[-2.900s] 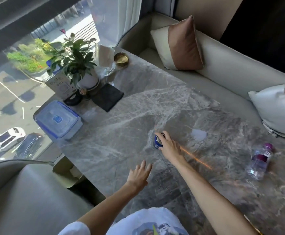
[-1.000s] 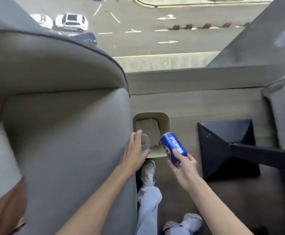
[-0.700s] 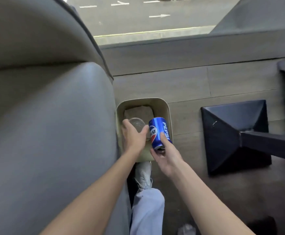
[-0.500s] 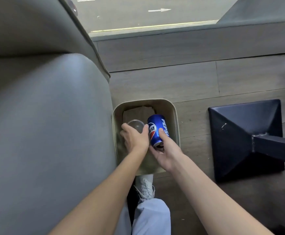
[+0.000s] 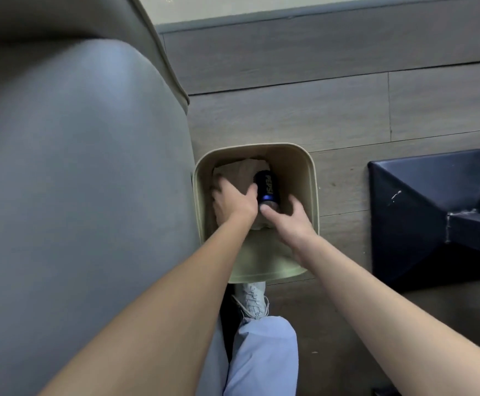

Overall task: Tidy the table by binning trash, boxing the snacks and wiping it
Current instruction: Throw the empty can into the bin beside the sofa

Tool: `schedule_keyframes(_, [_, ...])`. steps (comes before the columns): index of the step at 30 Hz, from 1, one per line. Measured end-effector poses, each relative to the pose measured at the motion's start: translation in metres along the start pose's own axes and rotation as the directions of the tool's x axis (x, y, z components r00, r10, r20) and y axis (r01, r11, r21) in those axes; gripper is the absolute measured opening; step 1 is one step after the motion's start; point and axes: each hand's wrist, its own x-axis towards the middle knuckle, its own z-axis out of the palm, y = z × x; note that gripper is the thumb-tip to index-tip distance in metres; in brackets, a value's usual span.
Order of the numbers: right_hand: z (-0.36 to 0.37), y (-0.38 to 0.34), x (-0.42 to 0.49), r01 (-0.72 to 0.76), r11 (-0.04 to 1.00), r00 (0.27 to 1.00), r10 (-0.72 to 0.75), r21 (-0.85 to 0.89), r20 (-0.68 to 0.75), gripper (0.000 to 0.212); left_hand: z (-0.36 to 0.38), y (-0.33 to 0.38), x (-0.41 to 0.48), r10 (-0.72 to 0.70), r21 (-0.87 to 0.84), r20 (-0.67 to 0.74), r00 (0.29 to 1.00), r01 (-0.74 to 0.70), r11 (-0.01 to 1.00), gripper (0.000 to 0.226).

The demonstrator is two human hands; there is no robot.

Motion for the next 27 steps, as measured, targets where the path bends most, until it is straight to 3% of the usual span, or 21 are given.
schedule_keyframes(2, [-0.010, -0.001, -0.020, 0.183, 0.942, 0.983, -0.185, -0.280, 0.021, 0.081, -0.013, 0.000, -0.022, 0.177, 0.239, 0.060, 0.982, -0.186, 0.953, 0.053])
schedule_keyframes(7, [-0.038, -0.020, -0.090, 0.394, 0.698, 0.909, -0.392, -0.599, 0.141, 0.068, -0.064, 0.006, -0.083, 0.456, 0.511, 0.232, 0.859, -0.506, 0.694, 0.042])
schedule_keyframes(10, [-0.056, -0.035, -0.142, 0.402, 0.483, 0.869, -0.470, -0.778, 0.157, 0.071, -0.098, 0.006, -0.128, 0.561, 0.632, 0.271, 0.782, -0.584, 0.510, 0.037])
schedule_keyframes(14, [-0.079, -0.047, -0.221, 0.368, 0.330, 0.853, -0.493, -0.869, 0.173, 0.075, -0.144, 0.005, -0.200, 0.584, 0.700, 0.283, 0.761, -0.581, 0.416, 0.046])
schedule_keyframes(18, [-0.102, -0.045, -0.319, 0.394, 0.313, 0.811, -0.560, -0.864, 0.167, 0.077, -0.188, -0.001, -0.292, 0.531, 0.693, 0.247, 0.811, -0.531, 0.487, 0.058])
schedule_keyframes(22, [-0.135, -0.017, -0.426, 0.499, 0.308, 0.734, -0.647, -0.810, 0.206, 0.074, -0.222, -0.012, -0.399, 0.537, 0.694, 0.229, 0.812, -0.523, 0.494, 0.067])
schedule_keyframes(25, [-0.176, 0.022, -0.503, 0.526, 0.379, 0.708, -0.691, -0.761, 0.145, 0.070, -0.227, -0.025, -0.485, 0.545, 0.676, 0.231, 0.806, -0.536, 0.506, 0.071])
schedule_keyframes(27, [-0.210, 0.061, -0.549, 0.535, 0.444, 0.686, -0.725, -0.719, 0.063, 0.067, -0.217, -0.033, -0.545, 0.596, 0.674, 0.265, 0.758, -0.588, 0.448, 0.071])
